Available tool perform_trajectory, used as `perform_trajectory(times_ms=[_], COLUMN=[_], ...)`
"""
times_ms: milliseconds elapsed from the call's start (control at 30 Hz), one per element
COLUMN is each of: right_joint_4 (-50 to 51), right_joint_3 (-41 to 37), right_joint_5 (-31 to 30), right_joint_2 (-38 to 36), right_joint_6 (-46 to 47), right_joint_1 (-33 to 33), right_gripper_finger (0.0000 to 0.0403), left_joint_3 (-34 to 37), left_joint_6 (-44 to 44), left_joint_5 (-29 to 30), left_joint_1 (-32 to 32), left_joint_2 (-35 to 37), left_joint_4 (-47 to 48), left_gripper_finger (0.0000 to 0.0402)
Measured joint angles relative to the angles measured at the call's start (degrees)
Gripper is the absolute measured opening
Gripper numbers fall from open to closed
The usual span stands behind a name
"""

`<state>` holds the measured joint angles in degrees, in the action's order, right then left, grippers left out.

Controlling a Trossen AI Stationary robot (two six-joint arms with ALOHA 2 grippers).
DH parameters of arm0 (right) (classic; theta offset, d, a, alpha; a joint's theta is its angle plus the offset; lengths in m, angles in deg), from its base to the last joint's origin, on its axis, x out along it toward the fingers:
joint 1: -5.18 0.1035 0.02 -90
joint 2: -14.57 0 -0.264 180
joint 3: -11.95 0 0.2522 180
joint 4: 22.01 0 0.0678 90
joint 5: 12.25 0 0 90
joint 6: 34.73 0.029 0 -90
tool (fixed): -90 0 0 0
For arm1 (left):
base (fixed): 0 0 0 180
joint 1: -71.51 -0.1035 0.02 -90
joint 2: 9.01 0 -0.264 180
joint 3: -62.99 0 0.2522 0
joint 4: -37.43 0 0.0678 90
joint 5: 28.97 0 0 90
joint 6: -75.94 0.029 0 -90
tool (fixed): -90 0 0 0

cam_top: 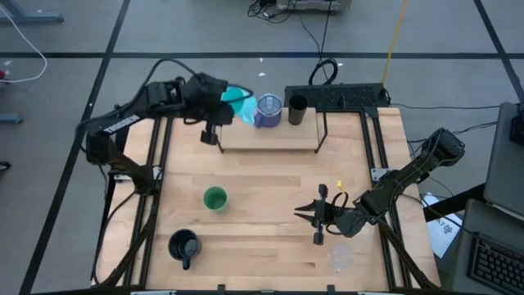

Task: Stack small to large cups/mugs on shelf
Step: Put the light blue mug on the shelf

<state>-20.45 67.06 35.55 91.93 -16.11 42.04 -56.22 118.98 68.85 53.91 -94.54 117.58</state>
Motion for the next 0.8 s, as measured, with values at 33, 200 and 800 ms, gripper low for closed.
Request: perform_trajectory(times_ms=[33, 200, 800], right_joint_4=[0.0, 0.0, 0.0], right_joint_3=[0.0, 0.0, 0.0], right_joint_5=[0.0, 0.0, 0.0], right_joint_2=[0.0, 0.0, 0.0], right_joint_6=[0.0, 0.0, -0.6], right_joint_1=[0.0, 0.0, 0.0], right_gripper_finger=[0.0047, 0.0047, 0.0047], left_joint_3=[0.0, 0.0, 0.0], left_joint_6=[0.1, 0.4, 1.1], left_joint_5=[-0.7, -3.5, -7.9], left_joint_1=[-1.0, -5.7, -13.5], left_joint_2=[-0.3, -3.1, -16.1], left_joint_4=[0.1, 1.5, 7.1], left_gripper_finger=[0.0005, 0.0005, 0.001])
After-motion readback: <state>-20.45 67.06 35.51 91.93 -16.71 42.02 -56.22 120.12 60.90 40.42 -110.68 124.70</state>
